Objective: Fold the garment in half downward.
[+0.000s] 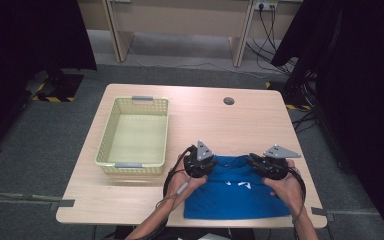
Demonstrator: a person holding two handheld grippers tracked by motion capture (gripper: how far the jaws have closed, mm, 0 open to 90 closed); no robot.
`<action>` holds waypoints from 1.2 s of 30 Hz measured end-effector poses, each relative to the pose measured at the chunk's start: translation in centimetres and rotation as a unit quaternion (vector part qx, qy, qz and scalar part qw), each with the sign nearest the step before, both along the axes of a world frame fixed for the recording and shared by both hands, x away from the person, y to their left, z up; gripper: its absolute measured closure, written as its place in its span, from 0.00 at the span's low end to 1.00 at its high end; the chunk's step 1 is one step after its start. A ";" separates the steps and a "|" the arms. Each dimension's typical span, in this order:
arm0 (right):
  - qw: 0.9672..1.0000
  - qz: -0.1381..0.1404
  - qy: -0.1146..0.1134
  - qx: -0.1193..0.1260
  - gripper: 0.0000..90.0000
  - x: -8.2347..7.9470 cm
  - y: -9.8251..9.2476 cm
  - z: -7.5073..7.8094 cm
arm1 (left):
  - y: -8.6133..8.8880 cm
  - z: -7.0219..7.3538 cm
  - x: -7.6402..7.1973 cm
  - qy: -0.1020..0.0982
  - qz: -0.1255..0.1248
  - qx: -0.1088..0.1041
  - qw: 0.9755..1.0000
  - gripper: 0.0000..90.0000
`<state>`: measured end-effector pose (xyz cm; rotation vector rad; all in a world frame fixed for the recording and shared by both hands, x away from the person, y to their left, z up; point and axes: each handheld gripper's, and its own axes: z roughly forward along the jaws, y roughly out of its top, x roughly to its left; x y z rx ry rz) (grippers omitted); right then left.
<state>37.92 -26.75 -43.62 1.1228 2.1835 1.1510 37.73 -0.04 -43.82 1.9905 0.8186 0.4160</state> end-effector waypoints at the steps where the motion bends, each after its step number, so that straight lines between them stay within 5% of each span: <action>1: 1.000 0.003 -0.003 -0.001 0.82 -0.4 -0.1 0.1 | 0.1 0.1 -0.5 -0.002 -0.003 -0.002 1.000 0.86; 13: 0.999 0.024 -0.024 0.012 0.80 -6.5 -1.0 0.4 | 1.1 0.4 -5.6 -0.013 -0.050 -0.008 0.999 0.84; 20: 0.999 0.031 -0.032 0.022 0.73 -8.8 -1.6 1.3 | 1.2 0.9 -6.6 -0.014 -0.063 -0.018 0.998 0.79; 28: 0.998 0.025 -0.041 0.027 0.69 -8.8 -1.9 2.5 | 1.9 2.3 -6.6 -0.027 -0.053 -0.041 0.997 0.75; 36: 1.000 0.008 -0.023 0.014 0.67 -7.3 -2.2 1.6 | 1.7 0.6 -4.8 -0.008 -0.031 -0.029 0.999 0.65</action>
